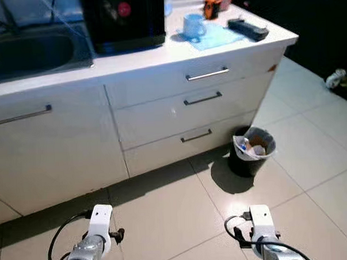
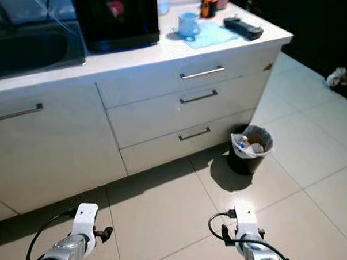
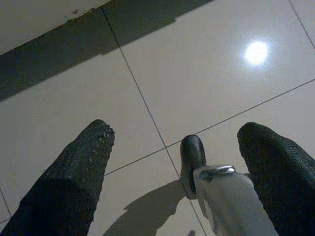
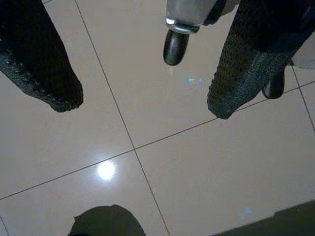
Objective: Kitchen organization
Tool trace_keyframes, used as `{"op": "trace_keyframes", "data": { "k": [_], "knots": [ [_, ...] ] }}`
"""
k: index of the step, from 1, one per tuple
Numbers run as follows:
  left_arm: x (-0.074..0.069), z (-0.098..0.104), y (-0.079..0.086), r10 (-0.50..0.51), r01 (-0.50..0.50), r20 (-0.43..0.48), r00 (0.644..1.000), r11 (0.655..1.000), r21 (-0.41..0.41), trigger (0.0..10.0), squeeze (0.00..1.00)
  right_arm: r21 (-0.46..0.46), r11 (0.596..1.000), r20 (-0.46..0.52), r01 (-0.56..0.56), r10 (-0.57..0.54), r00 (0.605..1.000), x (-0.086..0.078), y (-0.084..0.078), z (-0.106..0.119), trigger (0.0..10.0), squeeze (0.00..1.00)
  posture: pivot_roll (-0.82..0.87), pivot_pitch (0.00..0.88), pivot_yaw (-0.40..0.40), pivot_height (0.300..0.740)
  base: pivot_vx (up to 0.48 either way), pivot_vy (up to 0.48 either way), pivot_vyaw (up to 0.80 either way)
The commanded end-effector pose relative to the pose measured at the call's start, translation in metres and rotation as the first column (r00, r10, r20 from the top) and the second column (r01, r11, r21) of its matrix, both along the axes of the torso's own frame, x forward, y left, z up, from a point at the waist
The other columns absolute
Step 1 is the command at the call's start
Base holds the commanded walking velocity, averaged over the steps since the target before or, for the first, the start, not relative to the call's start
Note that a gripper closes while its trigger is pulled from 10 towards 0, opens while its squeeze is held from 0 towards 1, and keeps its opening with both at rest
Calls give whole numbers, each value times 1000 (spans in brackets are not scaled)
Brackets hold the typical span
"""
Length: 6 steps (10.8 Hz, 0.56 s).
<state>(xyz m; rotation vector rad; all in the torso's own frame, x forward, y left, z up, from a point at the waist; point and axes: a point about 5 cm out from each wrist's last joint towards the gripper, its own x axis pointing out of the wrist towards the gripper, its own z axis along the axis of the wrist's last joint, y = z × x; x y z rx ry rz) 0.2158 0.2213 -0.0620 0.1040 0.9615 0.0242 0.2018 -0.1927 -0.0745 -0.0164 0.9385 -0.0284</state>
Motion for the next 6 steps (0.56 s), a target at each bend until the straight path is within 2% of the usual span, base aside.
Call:
{"op": "trace_keyframes", "data": {
  "k": [1, 6],
  "knots": [
    [1, 1, 2, 4, -4, 3, 1000, 1000, 3, 10000, 0, 0, 1000, 4, -7, 7, 1000, 2, 1, 1, 10000, 0, 41, 0, -19, 740, 0, 292, 0],
    [1, 1, 2, -3, 3, 2, 1000, 1000, 6, 10000, 0, -8, 999, 2, -35, 35, 999, 2, 2, 1, 10000, 0, 42, 0, -17, 740, 0, 320, 0]
  ]
}}
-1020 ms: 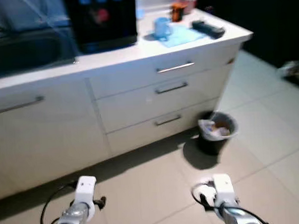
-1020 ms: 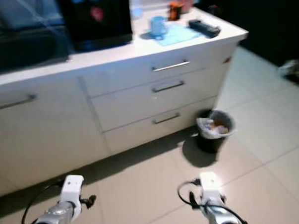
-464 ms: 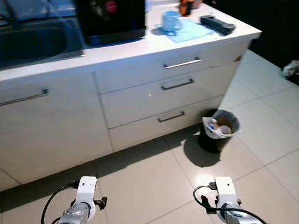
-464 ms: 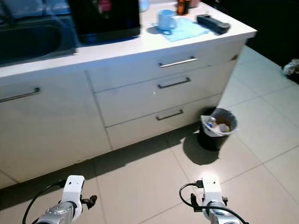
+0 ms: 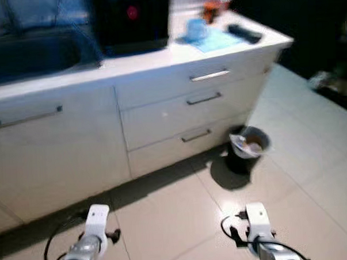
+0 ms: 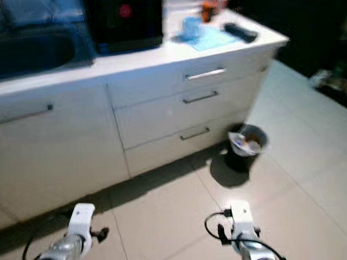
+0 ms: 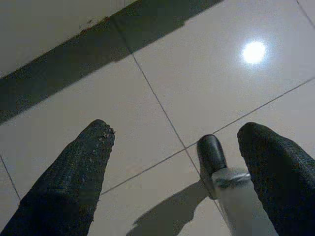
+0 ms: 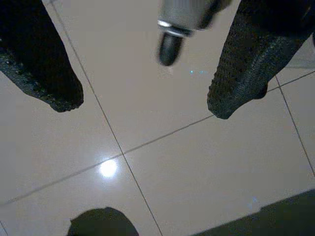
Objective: Kitchen organization
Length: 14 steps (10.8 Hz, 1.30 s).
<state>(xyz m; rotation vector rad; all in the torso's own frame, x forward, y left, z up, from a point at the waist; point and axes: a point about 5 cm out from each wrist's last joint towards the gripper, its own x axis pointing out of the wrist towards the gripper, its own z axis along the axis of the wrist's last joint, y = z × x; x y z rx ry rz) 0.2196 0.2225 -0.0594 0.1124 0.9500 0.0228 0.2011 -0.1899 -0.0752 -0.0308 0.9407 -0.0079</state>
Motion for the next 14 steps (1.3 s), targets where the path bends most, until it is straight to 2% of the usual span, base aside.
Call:
{"op": "trace_keyframes", "data": {
  "k": [1, 4, 7, 10, 14],
  "knots": [
    [-3, -2, 1, -6, 6, -15, 1000, 1000, 7, 10000, 0, -5, 1000, 6, -11, 11, 1000, 3, 0, 1, 10000, 0, 42, 0, -17, 740, 0, 337, 0],
    [-3, -1, 1, -12, 12, -7, 1000, 1000, -1, 10000, 0, -5, 1000, 5, -14, 14, 1000, 3, 0, 1, 10000, 0, 40, 0, -14, 740, 0, 94, 0],
    [-3, -1, 3, -5, 6, -8, 1000, 1000, 27, 10000, 0, -5, 999, 11, -32, 32, 999, 4, 0, 2, 10000, 0, 42, 0, -19, 740, 0, 0, 0],
    [-2, -1, 2, -9, 9, -11, 1000, 1000, 28, 10000, 0, -5, 999, 13, -40, 40, 999, 4, 0, 3, 10000, 0, 41, 0, -19, 740, 334, 0, 0],
    [-2, -1, 2, -12, 12, -11, 1000, 1000, 25, 10000, 0, -4, 999, 16, -47, 47, 999, 5, 0, 3, 10000, 0, 42, 0, -20, 740, 437, 0, 723]
  ]
}}
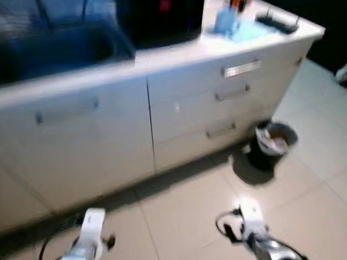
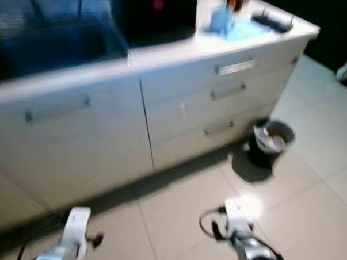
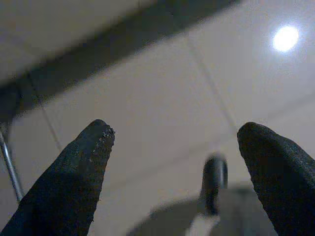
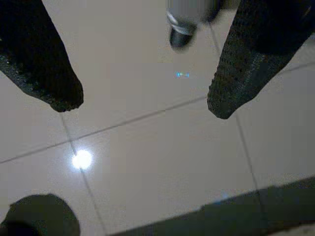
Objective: Kitchen organization
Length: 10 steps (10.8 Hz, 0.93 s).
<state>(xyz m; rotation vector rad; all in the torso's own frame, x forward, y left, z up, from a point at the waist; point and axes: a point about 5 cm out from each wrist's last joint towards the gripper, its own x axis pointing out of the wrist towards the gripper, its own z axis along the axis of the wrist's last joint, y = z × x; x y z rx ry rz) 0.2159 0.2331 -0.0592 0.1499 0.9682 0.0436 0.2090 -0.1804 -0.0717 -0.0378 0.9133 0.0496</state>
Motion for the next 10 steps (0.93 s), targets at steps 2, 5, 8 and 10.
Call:
{"op": "trace_keyframes", "data": {
  "k": [2, 5, 8, 10],
  "knots": [
    [2, -1, -9, -18, 19, 5, 1000, 1000, -12, 10000, 0, -20, 1000, -10, 5, -5, 1000, -3, -9, -1, 10000, 0, 42, 0, -20, 740, 467, 0, 753],
    [2, -1, -8, -23, 23, 2, 1000, 1000, -9, 10000, 0, -17, 1000, -10, 1, -2, 1000, -3, -8, -1, 10000, 0, 42, 0, -16, 740, 458, 0, 760],
    [2, -1, -8, -23, 23, 3, 1000, 1000, -10, 10000, 0, -21, 1000, -11, 0, 0, 1000, -3, -8, -1, 10000, 0, 42, 0, -16, 740, 298, 0, 494],
    [1, -1, -9, -17, 18, 4, 1000, 1000, -17, 10000, 0, -21, 1000, -11, -1, 1, 1000, -3, -8, -1, 10000, 0, 44, 0, -18, 740, 0, 0, 0]
  ]
}}
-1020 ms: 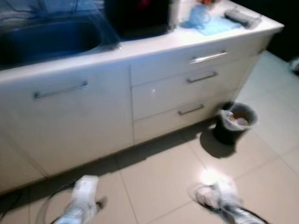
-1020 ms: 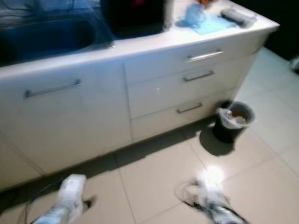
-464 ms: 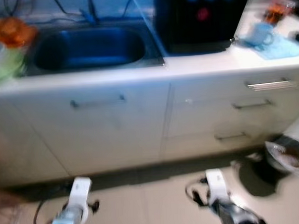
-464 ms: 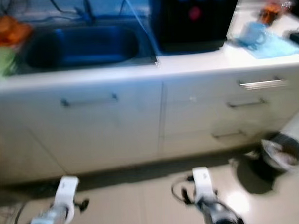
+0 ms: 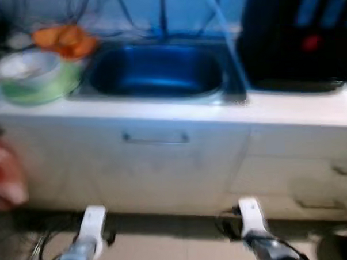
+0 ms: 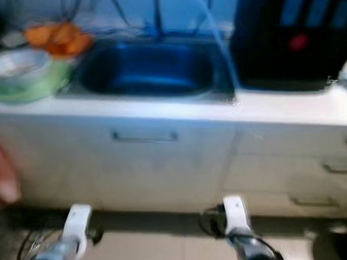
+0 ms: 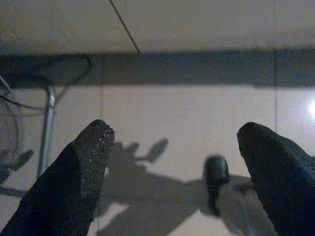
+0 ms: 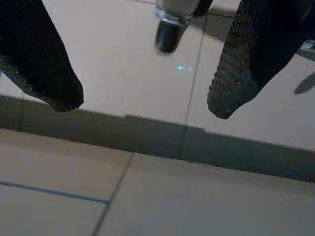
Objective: Kitchen organization
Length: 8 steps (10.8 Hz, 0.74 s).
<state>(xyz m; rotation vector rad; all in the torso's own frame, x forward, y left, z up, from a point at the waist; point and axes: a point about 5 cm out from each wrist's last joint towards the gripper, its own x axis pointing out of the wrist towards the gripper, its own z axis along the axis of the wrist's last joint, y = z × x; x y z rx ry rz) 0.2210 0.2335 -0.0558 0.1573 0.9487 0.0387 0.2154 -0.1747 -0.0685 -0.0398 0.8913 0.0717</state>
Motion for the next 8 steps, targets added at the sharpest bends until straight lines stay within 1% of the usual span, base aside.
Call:
{"op": "trace_keyframes", "data": {
  "k": [1, 4, 8],
  "knots": [
    [-4, -5, -9, -8, 8, -17, 1000, 1000, -21, 10000, 0, -31, 999, -32, 14, -15, 999, -10, -14, -4, 10000, 0, 44, 0, -18, 740, 0, 0, 0],
    [-4, -5, -9, -9, 8, -21, 1000, 1000, -18, 10000, 0, -34, 999, -32, 3, -4, 999, -9, -14, -4, 10000, 0, 46, 0, -20, 740, 0, 349, 0],
    [-3, -4, -8, -6, 6, -22, 1000, 1000, -20, 10000, 0, -34, 999, -29, 2, -3, 1000, -8, -13, -3, 10000, 0, 43, 0, -16, 740, 0, 427, 0]
  ]
}}
